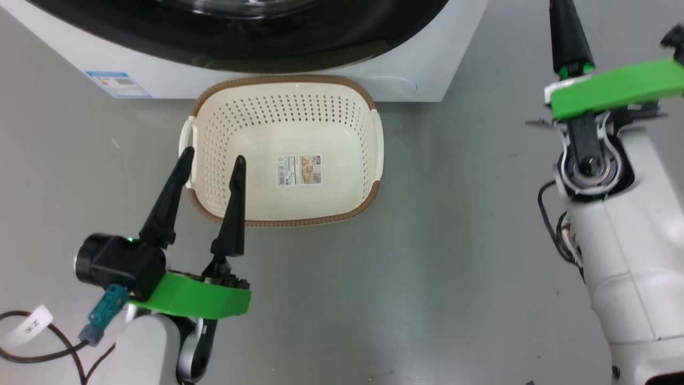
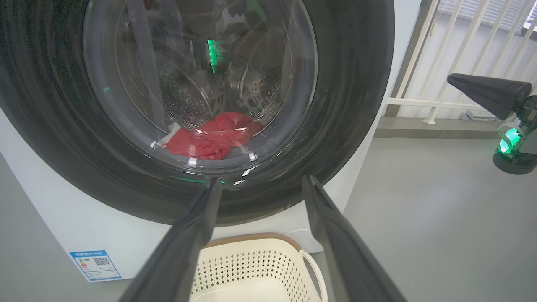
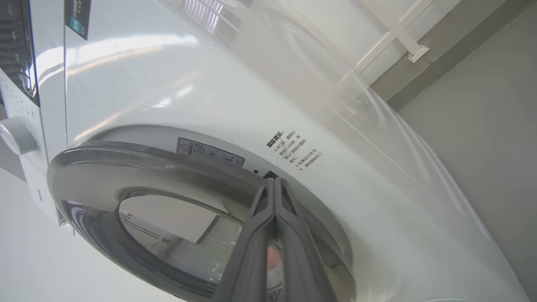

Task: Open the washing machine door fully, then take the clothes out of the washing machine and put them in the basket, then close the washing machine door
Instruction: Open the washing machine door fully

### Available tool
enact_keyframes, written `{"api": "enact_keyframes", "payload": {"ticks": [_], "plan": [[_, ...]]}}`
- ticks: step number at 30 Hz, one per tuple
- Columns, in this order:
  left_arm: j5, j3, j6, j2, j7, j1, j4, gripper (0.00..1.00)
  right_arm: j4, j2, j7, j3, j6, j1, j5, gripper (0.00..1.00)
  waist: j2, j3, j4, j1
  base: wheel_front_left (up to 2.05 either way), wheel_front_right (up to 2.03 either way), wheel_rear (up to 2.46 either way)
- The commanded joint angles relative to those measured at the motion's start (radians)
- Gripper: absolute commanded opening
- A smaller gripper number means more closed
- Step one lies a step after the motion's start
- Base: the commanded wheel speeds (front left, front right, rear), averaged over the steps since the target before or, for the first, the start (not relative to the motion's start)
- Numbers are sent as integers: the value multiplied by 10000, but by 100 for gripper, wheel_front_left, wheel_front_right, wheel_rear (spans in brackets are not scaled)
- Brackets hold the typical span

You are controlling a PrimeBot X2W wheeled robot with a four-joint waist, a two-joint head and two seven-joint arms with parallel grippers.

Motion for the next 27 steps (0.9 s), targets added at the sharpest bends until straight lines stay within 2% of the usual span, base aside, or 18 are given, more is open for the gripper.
{"api": "enact_keyframes", "payload": {"ticks": [1,15,27], "plan": [[-1,300,-77,120,-78,-203,-319,100,-210,110,263,135,-7,-357,229,0,0,210,97,-1,0,0,0],[-47,185,-174,120,-78,-322,-324,100,428,65,3528,-944,-7,-2284,1815,0,0,771,432,-1,0,0,0],[-140,19,-221,120,-78,-390,-342,100,1247,-97,5267,-1608,-7,-3710,1814,0,0,1127,717,-1,0,0,0]]}}
